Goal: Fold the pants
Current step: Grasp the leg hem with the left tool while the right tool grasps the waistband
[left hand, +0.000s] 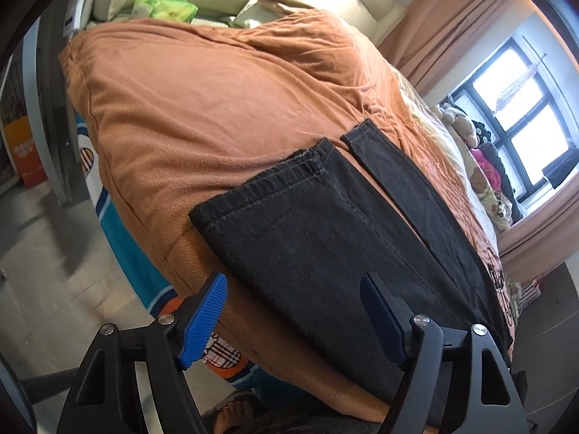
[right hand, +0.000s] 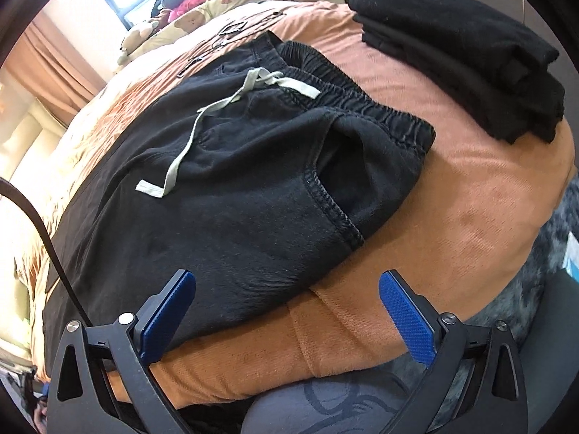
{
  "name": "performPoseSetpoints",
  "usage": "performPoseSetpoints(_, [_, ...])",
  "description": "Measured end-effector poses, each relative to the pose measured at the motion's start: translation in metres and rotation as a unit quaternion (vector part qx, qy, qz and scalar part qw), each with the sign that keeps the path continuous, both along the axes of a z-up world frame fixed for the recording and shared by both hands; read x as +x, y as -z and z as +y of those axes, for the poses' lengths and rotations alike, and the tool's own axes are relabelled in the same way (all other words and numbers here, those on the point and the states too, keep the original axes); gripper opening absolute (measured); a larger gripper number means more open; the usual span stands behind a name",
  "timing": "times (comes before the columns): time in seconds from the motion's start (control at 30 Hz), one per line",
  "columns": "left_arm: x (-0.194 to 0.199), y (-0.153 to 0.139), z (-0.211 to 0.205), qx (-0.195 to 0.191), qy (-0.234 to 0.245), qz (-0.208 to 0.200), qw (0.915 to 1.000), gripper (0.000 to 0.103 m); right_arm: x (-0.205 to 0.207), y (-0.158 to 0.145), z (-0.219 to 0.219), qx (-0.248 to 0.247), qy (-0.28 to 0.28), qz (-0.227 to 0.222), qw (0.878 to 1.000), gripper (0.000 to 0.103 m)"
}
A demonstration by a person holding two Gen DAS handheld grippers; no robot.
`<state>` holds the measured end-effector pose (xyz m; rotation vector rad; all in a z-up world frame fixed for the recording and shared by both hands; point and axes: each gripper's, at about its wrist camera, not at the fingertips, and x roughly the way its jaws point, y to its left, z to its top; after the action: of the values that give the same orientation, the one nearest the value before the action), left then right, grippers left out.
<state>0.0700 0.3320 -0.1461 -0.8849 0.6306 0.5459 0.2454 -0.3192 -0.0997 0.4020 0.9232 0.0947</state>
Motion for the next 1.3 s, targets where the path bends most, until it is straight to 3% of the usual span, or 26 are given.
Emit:
performPoseSetpoints(0.13, [0.005,0.010,0.006,-0.017,-0.004,0.003,0.9998,0.071,0.007,0.006,-0.004,0.025,-0.001,0.010,1.000,0.096])
performPoseSetpoints(0.23, [0.006,0.012,0.010,-0.028,-0.009,-0.004,0.9996,0.059,0.014,0.010,-0.004,0.028,-0.003,0.009,1.000,0.095])
performPoseSetpoints(0.47, [0.008,-0.002,0.015,-0.003,-0.032,-0.002,0.9995,0.012,0.027,0.024,-0.013,0.070,-0.005,0.019,0.997,0.075])
performPoseSetpoints(0.57, [0.009,-0.007,0.017,0.006,-0.045,-0.004,0.9990,0.007,0.033,0.028,-0.022,0.086,0.005,0.017,0.996,0.074])
performPoseSetpoints(0.87, [0.025,-0.007,0.016,-0.004,-0.047,0.007,0.9988,0.008,0.043,0.038,-0.037,0.119,0.020,0.008,0.993,0.071])
performPoseSetpoints(0.93, [0.027,-0.005,0.014,-0.006,-0.045,0.017,0.9988,0.014,0.043,0.039,-0.039,0.118,0.015,0.007,0.993,0.071])
performPoseSetpoints(1.0, [0.029,-0.002,0.011,-0.007,-0.045,0.035,0.9984,0.046,0.043,0.038,-0.038,0.114,0.011,0.006,0.993,0.071])
performPoseSetpoints(1.07, [0.032,-0.001,0.005,0.003,-0.043,0.049,0.9979,0.062,0.042,0.037,-0.035,0.096,0.007,0.006,0.995,0.071])
performPoseSetpoints(1.2, [0.043,0.002,-0.002,0.013,-0.019,0.075,0.9969,0.087,0.043,0.031,-0.021,0.052,0.002,0.011,0.999,0.071])
performPoseSetpoints(1.3, [0.052,0.004,-0.008,0.019,-0.001,0.085,0.9962,0.100,0.045,0.028,-0.012,0.022,0.000,0.016,1.000,0.072])
